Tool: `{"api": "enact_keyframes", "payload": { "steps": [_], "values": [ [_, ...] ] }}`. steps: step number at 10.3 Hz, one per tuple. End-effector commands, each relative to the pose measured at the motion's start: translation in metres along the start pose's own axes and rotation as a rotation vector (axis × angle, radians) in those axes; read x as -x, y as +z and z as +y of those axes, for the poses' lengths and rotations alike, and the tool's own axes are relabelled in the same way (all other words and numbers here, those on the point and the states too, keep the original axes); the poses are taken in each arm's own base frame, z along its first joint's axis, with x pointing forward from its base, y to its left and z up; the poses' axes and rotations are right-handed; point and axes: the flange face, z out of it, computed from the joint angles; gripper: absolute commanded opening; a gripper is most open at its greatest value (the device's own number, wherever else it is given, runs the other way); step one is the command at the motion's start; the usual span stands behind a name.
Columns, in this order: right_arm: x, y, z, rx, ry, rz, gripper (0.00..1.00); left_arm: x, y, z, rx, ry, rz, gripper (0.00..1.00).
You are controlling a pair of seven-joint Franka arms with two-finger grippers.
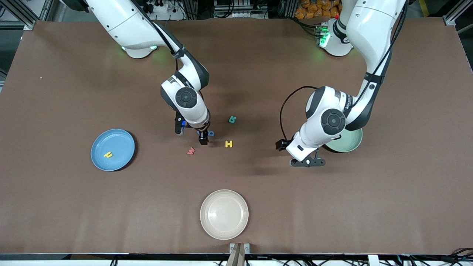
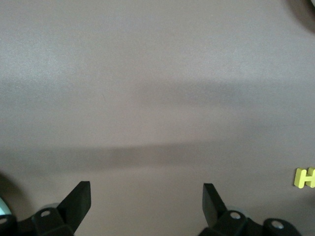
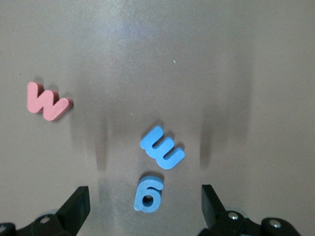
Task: Sort upper and lower case letters into plates
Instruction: 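Grasp the blue 6 with the right gripper and lift it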
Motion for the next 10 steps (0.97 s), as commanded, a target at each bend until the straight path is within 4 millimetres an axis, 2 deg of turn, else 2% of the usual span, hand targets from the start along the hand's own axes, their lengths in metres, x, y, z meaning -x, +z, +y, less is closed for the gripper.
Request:
{"api": "enact_keyframes", "payload": {
  "steps": [1,5,6,10],
  "values": [
    [0.003,0.006,-0.006,-0.050,0.048,0.003,1.00,-0.002,-0.002,0.001,-0.019,-0.002,0.002,1.00],
    [0.005,0.014,-0.009,-0.080,0.122,-0.043,1.00,-0.003,-0.003,0.001,-0.020,-0.003,0.003,1.00],
    [0.006,0.021,-0.009,-0.086,0.137,-0.061,1.00,-0.003,-0.003,0.000,-0.020,-0.003,0.003,1.00],
    [0.008,0.027,-0.007,-0.086,0.132,-0.064,1.00,-0.002,0.000,0.001,-0.021,-0.004,-0.002,1.00]
  ]
}}
